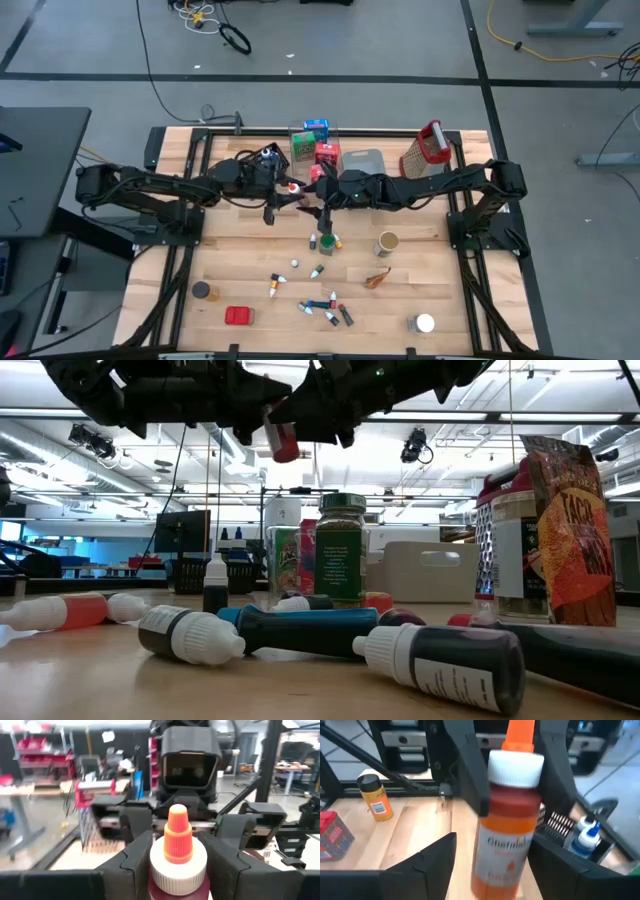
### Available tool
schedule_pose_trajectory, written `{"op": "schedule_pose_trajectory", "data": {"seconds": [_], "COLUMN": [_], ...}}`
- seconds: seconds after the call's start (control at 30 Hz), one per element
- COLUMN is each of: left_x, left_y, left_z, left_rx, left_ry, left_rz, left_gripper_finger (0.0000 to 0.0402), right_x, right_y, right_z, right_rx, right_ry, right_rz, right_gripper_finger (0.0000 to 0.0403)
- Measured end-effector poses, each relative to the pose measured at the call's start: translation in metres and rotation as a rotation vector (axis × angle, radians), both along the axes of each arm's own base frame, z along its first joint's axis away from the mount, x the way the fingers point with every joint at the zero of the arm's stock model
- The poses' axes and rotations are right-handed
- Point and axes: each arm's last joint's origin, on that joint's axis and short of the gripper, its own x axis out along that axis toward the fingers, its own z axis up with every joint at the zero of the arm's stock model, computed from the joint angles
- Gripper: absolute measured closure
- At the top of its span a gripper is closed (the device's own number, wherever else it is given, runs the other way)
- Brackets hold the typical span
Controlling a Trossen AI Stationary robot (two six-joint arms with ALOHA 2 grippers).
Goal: Pick & Place Kitchen Items
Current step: Put the large orange food coloring bottle into the black bin
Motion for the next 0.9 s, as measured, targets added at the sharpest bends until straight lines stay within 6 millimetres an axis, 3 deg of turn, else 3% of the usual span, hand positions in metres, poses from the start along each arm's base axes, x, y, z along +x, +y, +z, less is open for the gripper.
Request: {"op": "schedule_pose_trajectory", "data": {"seconds": [0.13, 0.33, 0.47, 0.63, 0.77, 0.9], "left_x": [-0.010, -0.033, -0.048, -0.065, -0.078, -0.088], "left_y": [0.001, 0.005, 0.008, 0.014, 0.025, 0.036], "left_z": [0.000, 0.010, 0.017, 0.027, 0.009, -0.029], "left_rx": [-0.004, 0.070, 0.134, 0.165, 0.106, 0.023], "left_ry": [0.094, 0.177, 0.163, 0.086, 0.103, 0.110], "left_rz": [0.082, 0.377, 0.548, 0.625, 0.698, 0.772], "left_gripper_finger": [0.0249, 0.0250, 0.0248, 0.0244, 0.0250, 0.0245], "right_x": [-0.003, -0.006, -0.005, -0.005, -0.005, -0.005], "right_y": [0.000, -0.001, -0.001, -0.001, -0.001, -0.001], "right_z": [-0.007, -0.013, -0.012, -0.011, -0.011, -0.011], "right_rx": [0.059, 0.070, 0.069, 0.069, 0.070, 0.071], "right_ry": [0.075, 0.139, 0.124, 0.117, 0.117, 0.112], "right_rz": [-0.024, -0.076, -0.077, -0.076, -0.073, -0.071], "right_gripper_finger": [0.0147, 0.0146, 0.0146, 0.0146, 0.0146, 0.0146]}}
